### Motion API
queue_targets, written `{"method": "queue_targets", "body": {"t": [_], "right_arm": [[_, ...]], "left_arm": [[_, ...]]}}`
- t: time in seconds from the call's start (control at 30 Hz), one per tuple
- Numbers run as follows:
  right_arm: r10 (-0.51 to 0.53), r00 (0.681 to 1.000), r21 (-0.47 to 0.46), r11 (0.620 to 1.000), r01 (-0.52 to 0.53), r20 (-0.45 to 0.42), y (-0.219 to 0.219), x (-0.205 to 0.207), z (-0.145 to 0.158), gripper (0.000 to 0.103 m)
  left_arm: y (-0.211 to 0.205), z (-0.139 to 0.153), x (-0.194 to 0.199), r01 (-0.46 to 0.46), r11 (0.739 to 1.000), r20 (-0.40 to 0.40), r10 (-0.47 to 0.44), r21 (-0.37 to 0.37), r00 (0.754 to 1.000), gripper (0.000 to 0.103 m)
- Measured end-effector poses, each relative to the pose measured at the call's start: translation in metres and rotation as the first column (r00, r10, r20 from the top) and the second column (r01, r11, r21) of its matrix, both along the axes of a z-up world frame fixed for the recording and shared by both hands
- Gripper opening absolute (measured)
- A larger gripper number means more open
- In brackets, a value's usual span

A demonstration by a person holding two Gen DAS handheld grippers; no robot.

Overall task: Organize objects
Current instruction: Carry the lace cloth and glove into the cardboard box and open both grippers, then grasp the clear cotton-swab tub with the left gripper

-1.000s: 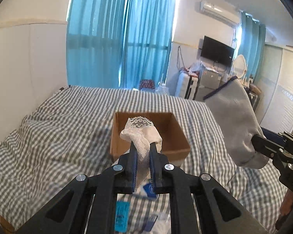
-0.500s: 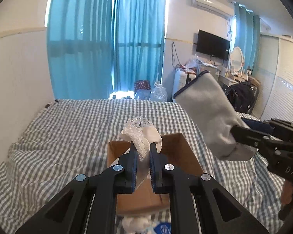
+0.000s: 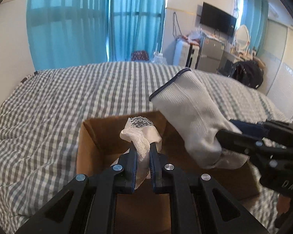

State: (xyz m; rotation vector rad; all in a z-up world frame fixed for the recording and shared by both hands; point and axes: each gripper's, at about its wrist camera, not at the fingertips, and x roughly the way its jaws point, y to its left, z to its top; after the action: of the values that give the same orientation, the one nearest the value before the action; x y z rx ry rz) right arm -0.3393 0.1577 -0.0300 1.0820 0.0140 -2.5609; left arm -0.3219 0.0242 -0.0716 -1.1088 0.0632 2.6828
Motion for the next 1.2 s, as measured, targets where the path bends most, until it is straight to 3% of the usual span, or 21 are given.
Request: {"method": "queue_targets", "body": {"t": [0.13,0.17,0.23,0.3,0.4,0.6,0.87,1.0,1.2], "right_arm": [[-0.054,0.998,-0.019,0.998,0.054,0.037,0.006,-0.004,-0.012,0.047],[-0.059,0.998,-0.040,0.997,0.060,0.034,0.009,-0.003,-0.010,0.057],[-0.060,0.998,-0.076,0.995,0.061,0.018,0.013,0.002,-0.001,0.062],[-0.069,0.998,-0.075,0.995,0.068,-0.010,0.015,0.008,0.010,0.063],[-0.082,0.995,-0.044,0.996,0.080,-0.058,0.020,0.025,0.033,0.065],[-0.103,0.986,0.000,0.995,0.104,-0.132,0.034,0.077,0.079,0.070],[-0.097,0.967,0.063,0.991,0.115,-0.234,0.041,0.179,0.136,0.074],[-0.084,0.959,0.111,0.987,0.117,-0.271,0.037,0.222,0.142,0.077],[-0.131,0.937,0.118,0.977,0.177,-0.324,0.039,0.277,0.123,0.091]], "left_arm": [[-0.003,-0.005,0.005,0.009,1.000,-0.009,-0.009,0.010,1.000,0.014],[-0.004,-0.003,0.004,0.014,1.000,-0.015,-0.013,0.017,1.000,0.019],[-0.004,0.004,0.008,0.012,1.000,-0.022,-0.011,0.022,1.000,0.032],[-0.004,0.017,0.014,-0.008,1.000,-0.041,0.009,0.026,0.999,0.058],[-0.008,0.036,0.030,-0.034,0.999,-0.077,0.037,0.038,0.996,0.066],[-0.015,0.084,0.079,-0.073,0.997,-0.140,0.076,0.024,0.987,0.079],[-0.021,0.125,0.152,-0.125,0.992,-0.194,0.118,-0.026,0.974,0.081],[-0.021,0.122,0.188,-0.151,0.987,-0.214,0.137,-0.049,0.967,0.092],[-0.021,0.090,0.237,-0.184,0.983,-0.186,0.178,-0.017,0.966,0.093]]}}
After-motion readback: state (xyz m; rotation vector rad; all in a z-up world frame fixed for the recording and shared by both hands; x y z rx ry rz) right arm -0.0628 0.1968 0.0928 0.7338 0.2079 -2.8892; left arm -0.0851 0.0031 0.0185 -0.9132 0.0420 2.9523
